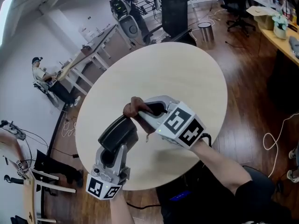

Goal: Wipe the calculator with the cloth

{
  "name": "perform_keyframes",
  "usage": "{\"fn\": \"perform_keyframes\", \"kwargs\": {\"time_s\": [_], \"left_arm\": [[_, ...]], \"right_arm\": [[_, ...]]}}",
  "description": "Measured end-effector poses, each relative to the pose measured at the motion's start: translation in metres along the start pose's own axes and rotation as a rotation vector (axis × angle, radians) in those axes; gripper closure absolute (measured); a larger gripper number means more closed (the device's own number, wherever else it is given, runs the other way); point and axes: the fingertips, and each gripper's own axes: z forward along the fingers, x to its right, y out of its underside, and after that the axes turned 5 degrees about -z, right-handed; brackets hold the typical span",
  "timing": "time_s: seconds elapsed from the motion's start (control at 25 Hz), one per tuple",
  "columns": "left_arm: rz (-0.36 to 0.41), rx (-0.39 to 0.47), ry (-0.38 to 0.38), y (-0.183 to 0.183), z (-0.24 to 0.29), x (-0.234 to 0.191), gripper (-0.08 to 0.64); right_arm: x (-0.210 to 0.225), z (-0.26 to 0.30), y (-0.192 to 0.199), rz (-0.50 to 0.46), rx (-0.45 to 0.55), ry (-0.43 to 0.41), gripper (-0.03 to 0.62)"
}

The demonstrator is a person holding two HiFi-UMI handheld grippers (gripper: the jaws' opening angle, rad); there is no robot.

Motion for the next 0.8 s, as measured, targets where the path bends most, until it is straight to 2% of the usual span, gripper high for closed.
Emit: {"fn": "perform_keyframes", "kwargs": {"time_s": [0.08, 0.12, 0.2, 0.32, 0.44, 0.52, 0.68, 0.8], "left_arm": [[0.002, -0.028, -0.028, 0.004, 0.000, -0.007, 0.434], [0.029, -0.073, -0.052, 0.010, 0.002, -0.011, 0.434], [0.147, -0.221, -0.114, 0.028, 0.008, -0.023, 0.434], [0.383, -0.477, -0.188, 0.064, 0.020, -0.041, 0.434], [0.519, -0.658, -0.198, 0.098, 0.038, -0.049, 0.431], [0.534, -0.748, -0.178, 0.120, 0.048, -0.050, 0.430], [0.504, -0.843, -0.126, 0.147, 0.067, -0.039, 0.420], [0.457, -0.957, -0.027, 0.175, 0.083, -0.011, 0.373]], "right_arm": [[0.014, -0.001, 0.027, 0.040, -0.069, 0.019, 0.525], [0.020, -0.004, 0.036, 0.054, -0.082, 0.026, 0.525], [0.028, -0.013, 0.044, 0.064, -0.084, 0.035, 0.525], [0.034, -0.026, 0.044, 0.057, -0.080, 0.031, 0.525], [0.033, -0.032, 0.041, 0.052, -0.080, 0.017, 0.525], [0.032, -0.033, 0.042, 0.054, -0.088, 0.010, 0.525], [0.033, -0.037, 0.055, 0.052, -0.132, 0.008, 0.525], [0.039, -0.050, 0.066, 0.048, -0.161, 0.014, 0.525]]}}
